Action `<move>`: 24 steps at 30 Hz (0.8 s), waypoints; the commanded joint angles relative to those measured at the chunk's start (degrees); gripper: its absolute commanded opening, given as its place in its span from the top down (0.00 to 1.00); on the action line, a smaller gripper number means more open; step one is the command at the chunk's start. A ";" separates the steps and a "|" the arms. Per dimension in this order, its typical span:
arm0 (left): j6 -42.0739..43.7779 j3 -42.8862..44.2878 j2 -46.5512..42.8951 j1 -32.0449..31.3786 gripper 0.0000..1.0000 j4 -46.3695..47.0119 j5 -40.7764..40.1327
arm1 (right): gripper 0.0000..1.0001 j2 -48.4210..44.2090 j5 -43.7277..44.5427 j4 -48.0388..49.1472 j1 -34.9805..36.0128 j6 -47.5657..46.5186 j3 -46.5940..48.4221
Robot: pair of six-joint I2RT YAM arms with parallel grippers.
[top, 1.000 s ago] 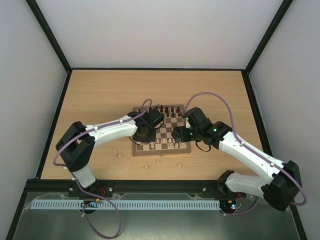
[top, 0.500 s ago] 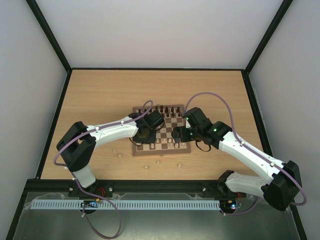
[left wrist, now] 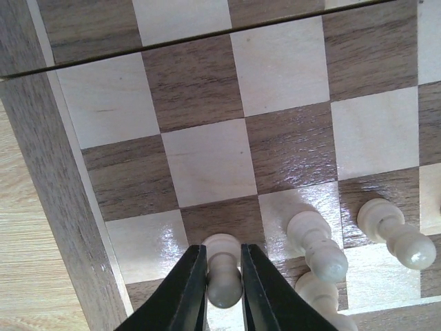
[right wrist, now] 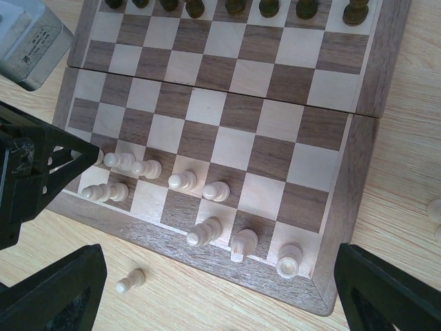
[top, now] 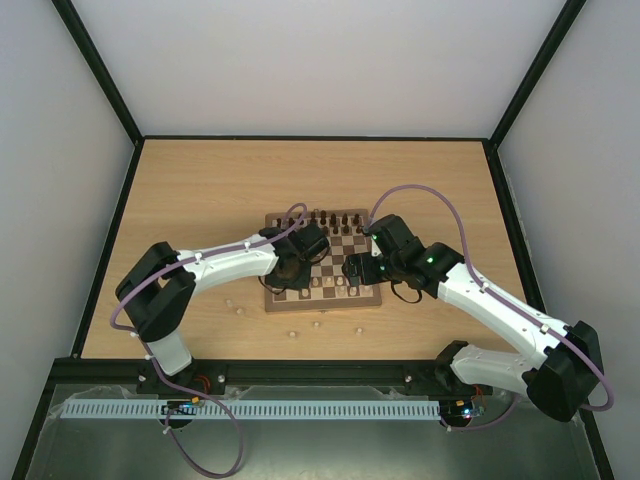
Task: Set up the chess pieces on the board
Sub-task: Place the chess piece on the chessboard.
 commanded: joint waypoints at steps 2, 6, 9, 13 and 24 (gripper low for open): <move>-0.47 0.19 0.76 -0.47 0.77 -1.99 -1.09 | 0.09 -0.35 -0.36 -0.84 -0.29 -0.62 -0.80; -0.49 0.95 0.62 -0.56 0.66 -2.28 -1.40 | 0.09 -0.31 -0.40 -0.83 -0.21 -0.62 -0.74; -0.58 1.40 0.09 -0.64 0.60 -2.50 -1.77 | 0.09 -0.40 -0.38 -0.80 -0.25 -0.62 -0.80; -1.25 2.94 -1.52 -0.95 0.56 -4.09 -3.06 | 0.09 -0.40 -0.49 -0.82 -0.29 -0.70 -0.72; -7.63 2.44 -11.70 -0.54 0.14 -13.18 -12.83 | 0.08 -1.13 -1.71 -0.55 -0.15 -0.93 -0.80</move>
